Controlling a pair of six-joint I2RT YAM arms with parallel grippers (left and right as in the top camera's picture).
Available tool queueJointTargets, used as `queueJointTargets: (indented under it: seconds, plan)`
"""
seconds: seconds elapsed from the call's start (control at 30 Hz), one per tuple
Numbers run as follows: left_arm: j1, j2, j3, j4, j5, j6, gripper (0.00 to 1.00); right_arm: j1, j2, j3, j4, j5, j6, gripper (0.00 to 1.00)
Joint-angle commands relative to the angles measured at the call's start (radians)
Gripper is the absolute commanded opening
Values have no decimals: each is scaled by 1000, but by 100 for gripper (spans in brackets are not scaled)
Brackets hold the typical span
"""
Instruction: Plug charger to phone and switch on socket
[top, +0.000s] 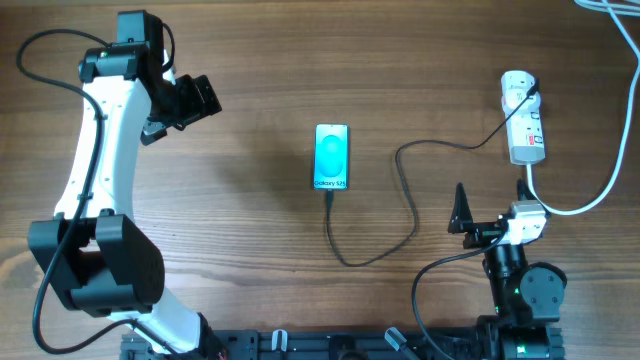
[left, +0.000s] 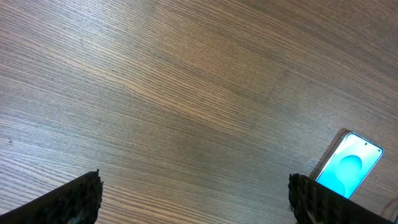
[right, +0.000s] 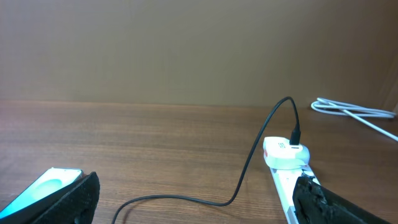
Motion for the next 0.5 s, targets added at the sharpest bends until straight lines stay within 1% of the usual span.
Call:
queueJointTargets:
  seconds: [0.0,0.1,0.17,0.23,0.3,0.37,0.4,0.47]
  plan:
    - [2,-16,1,2,-6,-9,100,-5,-2,-2,3,10,-18,100]
    - [2,-97,1,6,-7,6,100,-5,-2,-2,3,10,-18,100]
    - [2,-167,1,-18,-17,58,100,-5,-2,-2,3,10,-18,100]
    - [2,-238,-23,-8,-18,59,100,-5,-2,-2,3,10,-18,100]
    - [2,-321,-106,25,-17,59,100,-5,-2,-2,3,10,-18,100]
    - [2,-436,-265,75,-17,59,100,-5,-2,-2,3,10,-18,100]
    - [2,-468,-309,74,-18,59,100,-5,-2,-2,3,10,-18,100]
    - [2,-600,-448,71,-17,59,100,-5,-2,-2,3,10,-18,100]
